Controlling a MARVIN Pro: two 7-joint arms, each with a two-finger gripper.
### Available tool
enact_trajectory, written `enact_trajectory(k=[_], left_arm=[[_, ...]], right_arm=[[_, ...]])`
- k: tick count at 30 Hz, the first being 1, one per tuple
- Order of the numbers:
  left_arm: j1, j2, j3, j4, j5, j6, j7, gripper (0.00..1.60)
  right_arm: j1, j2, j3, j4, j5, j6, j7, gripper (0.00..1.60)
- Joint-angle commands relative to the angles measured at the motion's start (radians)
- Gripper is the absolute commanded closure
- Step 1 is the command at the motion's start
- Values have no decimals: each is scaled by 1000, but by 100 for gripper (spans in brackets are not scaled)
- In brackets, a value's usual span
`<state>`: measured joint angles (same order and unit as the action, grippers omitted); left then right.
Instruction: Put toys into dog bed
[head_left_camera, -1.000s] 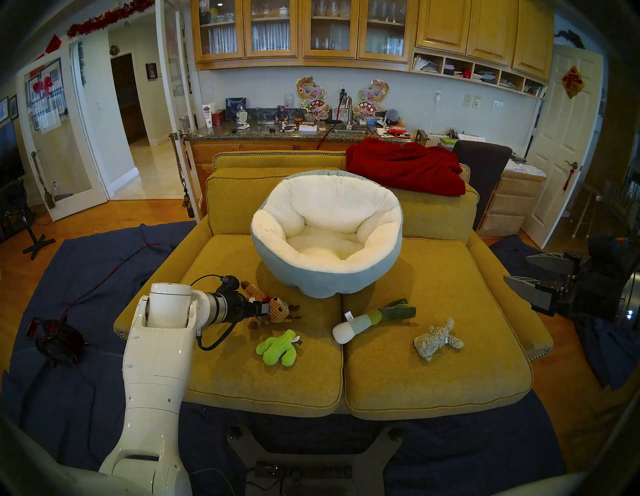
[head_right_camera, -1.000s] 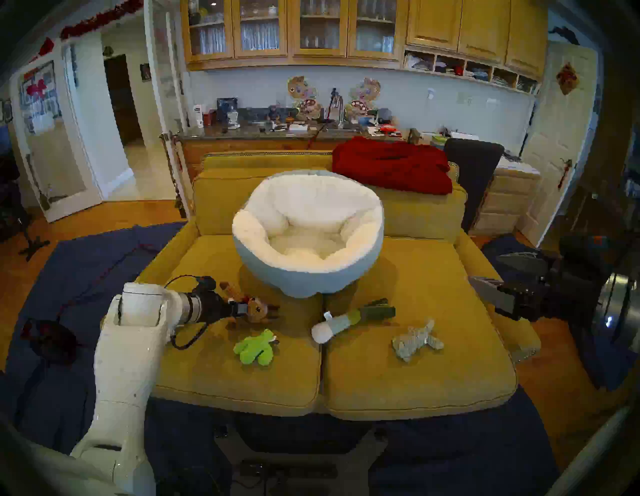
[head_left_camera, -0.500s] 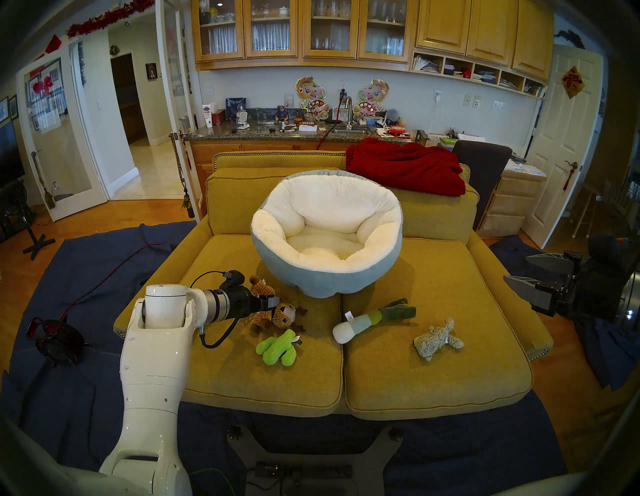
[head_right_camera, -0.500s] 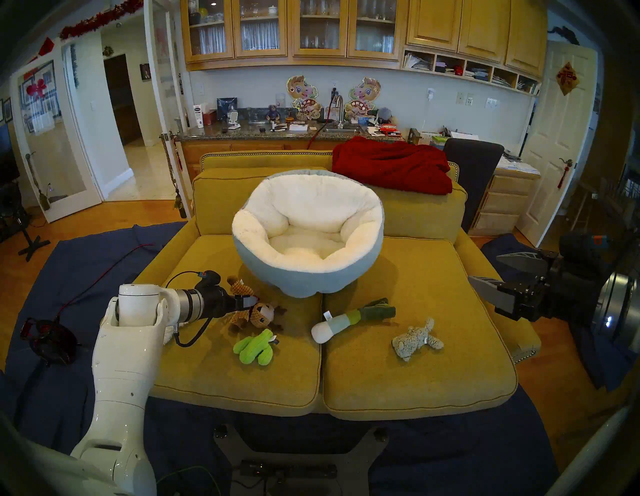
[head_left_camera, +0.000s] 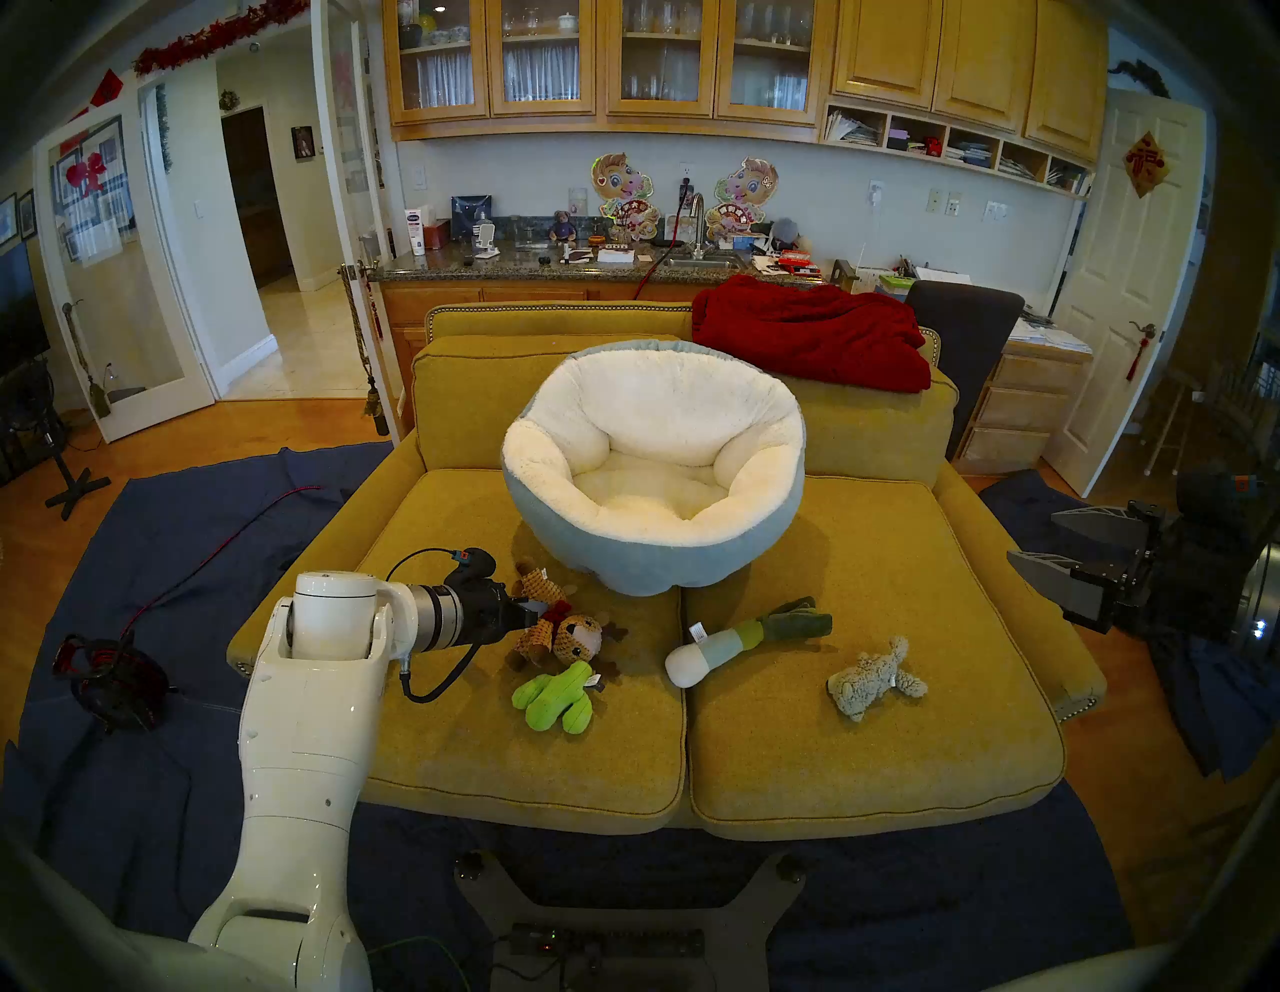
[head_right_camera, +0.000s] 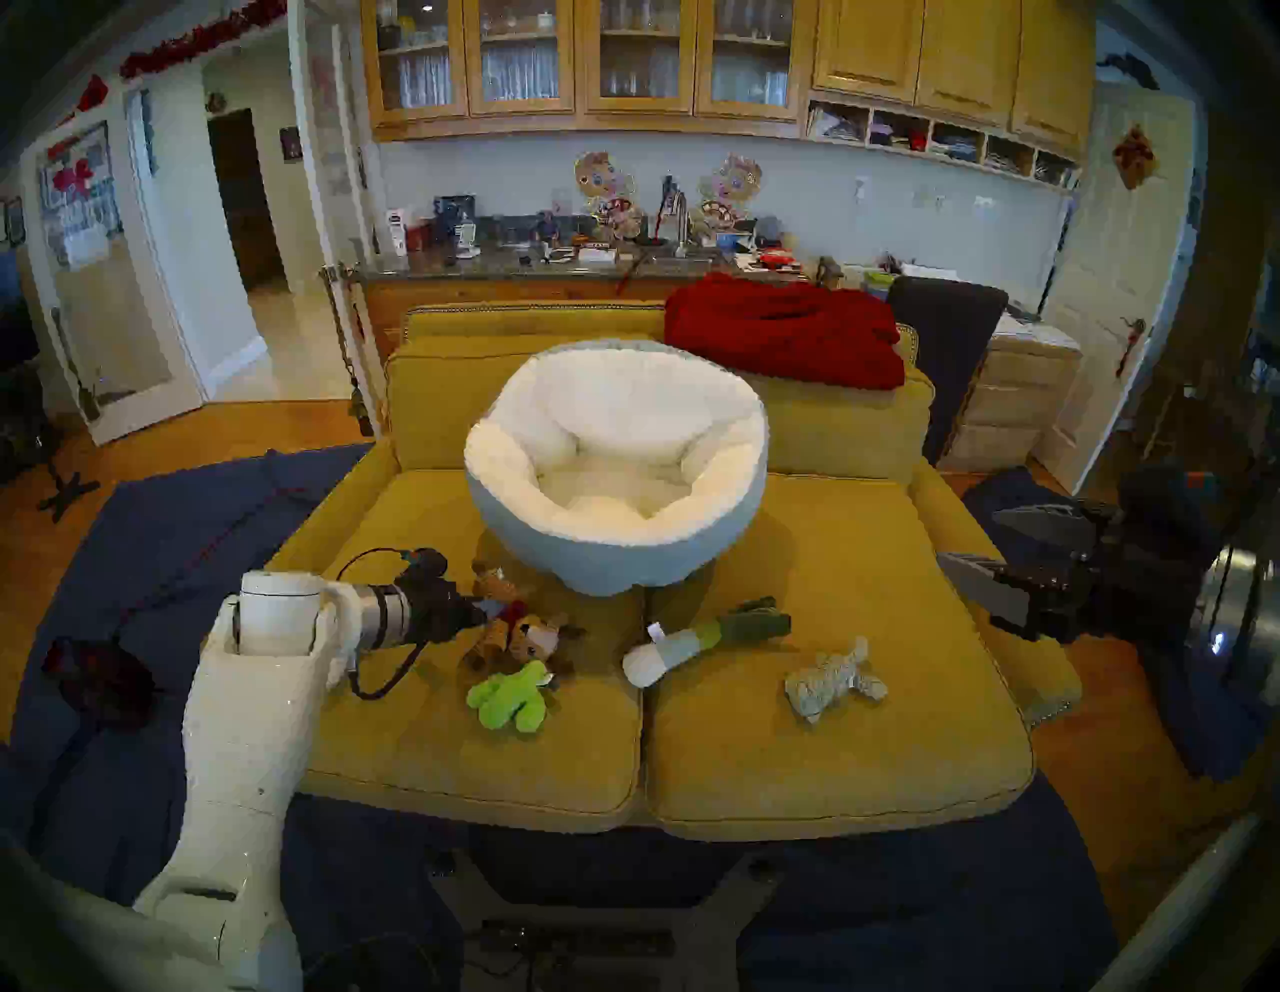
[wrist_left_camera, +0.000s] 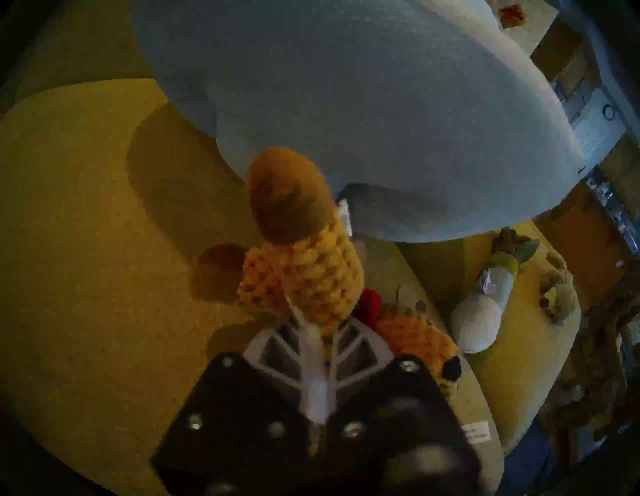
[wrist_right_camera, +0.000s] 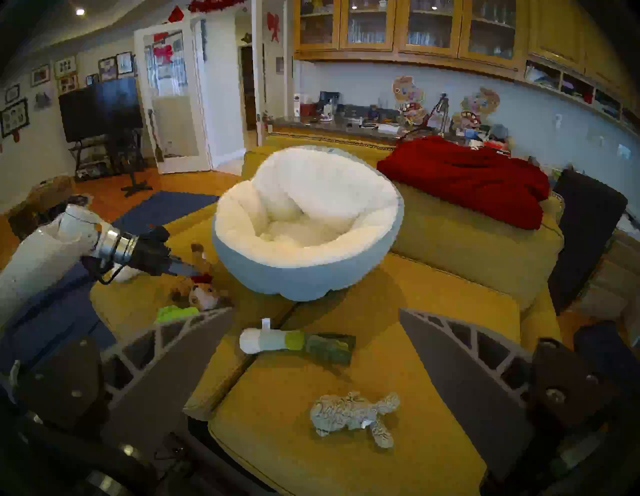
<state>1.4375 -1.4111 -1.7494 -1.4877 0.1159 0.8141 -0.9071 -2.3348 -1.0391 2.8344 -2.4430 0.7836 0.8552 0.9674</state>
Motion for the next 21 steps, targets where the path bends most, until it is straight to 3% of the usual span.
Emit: enact_trajectory(k=[1, 21], left_arm=[[-13, -6, -7, -21, -1, -17, 11, 160], [-20, -36, -139, -228, -53, 35, 47, 160]], right_arm=[[1, 2, 9, 0, -1, 0, 0, 0], [2, 1, 7, 0, -1, 0, -1, 0]])
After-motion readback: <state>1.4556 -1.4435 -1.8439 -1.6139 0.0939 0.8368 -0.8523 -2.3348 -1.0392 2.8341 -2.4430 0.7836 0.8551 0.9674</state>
